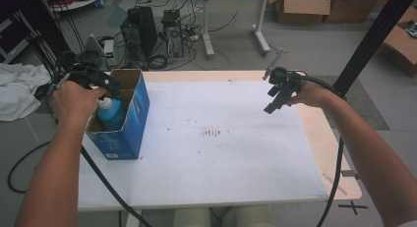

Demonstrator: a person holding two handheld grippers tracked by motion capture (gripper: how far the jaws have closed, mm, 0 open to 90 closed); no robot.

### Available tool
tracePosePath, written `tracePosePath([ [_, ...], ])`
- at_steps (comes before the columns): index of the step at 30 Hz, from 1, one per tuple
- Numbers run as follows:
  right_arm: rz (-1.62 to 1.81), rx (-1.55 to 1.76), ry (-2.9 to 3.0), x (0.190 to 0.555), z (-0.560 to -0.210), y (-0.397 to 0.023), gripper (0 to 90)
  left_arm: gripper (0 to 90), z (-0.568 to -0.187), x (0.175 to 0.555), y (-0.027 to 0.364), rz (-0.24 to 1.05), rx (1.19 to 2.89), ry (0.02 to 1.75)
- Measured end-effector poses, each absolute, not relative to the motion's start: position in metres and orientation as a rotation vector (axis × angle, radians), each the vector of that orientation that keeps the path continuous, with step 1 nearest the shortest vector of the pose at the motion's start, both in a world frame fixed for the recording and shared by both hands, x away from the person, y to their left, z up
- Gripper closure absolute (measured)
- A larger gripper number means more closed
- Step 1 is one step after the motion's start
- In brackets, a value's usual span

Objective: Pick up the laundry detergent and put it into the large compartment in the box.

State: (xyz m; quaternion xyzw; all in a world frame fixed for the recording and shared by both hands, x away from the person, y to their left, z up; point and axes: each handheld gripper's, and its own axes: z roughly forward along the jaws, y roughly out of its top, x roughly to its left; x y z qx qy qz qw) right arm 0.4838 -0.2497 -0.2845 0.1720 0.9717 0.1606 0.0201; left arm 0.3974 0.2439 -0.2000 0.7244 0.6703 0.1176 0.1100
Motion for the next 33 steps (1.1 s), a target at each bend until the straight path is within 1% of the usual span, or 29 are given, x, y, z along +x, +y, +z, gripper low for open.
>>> tracePosePath([
  [5,0.503,0.527,3.012,0.483,-0.283,-0.249,18.6,26.0,-0.184,0.393,0.231,0.364,2.151,1.891],
  [13,0.503,0.528,3.014,0.482,-0.282,-0.247,18.6,22.3,-0.171,0.389,0.208,0.367,2.197,1.792],
  [19,0.503,0.518,3.014,0.481,-0.281,-0.246,18.6,20.4,-0.168,0.387,0.184,0.366,2.245,1.695],
  [33,0.513,0.537,3.003,0.481,-0.276,-0.249,18.5,20.3,-0.168,0.386,0.127,0.357,2.411,1.417],
])
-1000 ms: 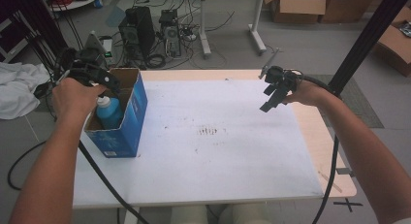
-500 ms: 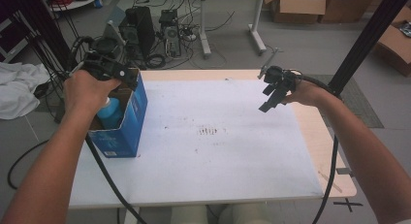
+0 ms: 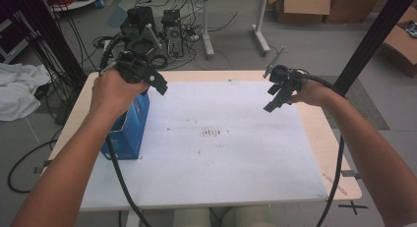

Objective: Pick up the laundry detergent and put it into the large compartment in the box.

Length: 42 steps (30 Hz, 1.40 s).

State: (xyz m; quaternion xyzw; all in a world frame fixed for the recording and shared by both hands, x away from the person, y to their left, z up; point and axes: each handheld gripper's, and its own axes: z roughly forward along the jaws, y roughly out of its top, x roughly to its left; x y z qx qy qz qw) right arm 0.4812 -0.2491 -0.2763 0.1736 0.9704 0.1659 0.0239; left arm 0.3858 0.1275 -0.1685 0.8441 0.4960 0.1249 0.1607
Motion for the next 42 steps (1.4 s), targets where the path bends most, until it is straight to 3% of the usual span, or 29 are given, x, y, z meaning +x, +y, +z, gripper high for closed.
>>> tracePosePath([
  [17,0.529,0.549,2.995,0.479,-0.274,-0.255,18.5,20.9,-0.186,0.396,0.06,0.279,2.591,1.089],
  [28,0.528,0.54,2.999,0.48,-0.276,-0.254,18.4,20.9,-0.217,0.394,0.024,0.217,2.712,0.861],
  [42,0.519,0.552,3.003,0.48,-0.279,-0.256,18.4,21.1,-0.232,0.394,0.002,0.21,2.77,0.783],
])
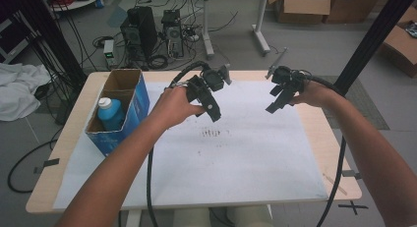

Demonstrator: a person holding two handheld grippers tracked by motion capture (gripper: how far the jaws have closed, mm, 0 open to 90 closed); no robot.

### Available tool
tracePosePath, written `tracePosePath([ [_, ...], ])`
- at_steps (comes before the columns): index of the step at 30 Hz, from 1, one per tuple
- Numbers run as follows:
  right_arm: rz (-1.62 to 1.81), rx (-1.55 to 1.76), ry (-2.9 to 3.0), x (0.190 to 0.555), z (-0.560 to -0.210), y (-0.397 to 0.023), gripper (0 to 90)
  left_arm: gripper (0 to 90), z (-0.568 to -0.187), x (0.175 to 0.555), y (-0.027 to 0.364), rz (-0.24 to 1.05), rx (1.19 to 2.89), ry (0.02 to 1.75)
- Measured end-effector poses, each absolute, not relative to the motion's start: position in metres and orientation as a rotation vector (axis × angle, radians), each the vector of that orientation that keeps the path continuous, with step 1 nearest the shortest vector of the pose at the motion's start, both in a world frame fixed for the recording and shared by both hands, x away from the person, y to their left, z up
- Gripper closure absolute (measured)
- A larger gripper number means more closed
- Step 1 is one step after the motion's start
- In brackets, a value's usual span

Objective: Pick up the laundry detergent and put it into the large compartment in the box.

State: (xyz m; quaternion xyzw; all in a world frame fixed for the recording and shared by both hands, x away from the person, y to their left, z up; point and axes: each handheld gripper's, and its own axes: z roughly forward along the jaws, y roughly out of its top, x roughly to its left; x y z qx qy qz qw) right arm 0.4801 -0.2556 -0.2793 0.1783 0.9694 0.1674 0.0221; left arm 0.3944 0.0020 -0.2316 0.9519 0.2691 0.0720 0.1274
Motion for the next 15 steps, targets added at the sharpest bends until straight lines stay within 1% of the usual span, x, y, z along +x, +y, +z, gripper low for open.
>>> tracePosePath([
  [15,0.52,0.57,3.005,0.4778,-0.2816,-0.2578,18.4,21.5,-0.2315,0.3993,0.0078,0.198,2.759,0.82],
])
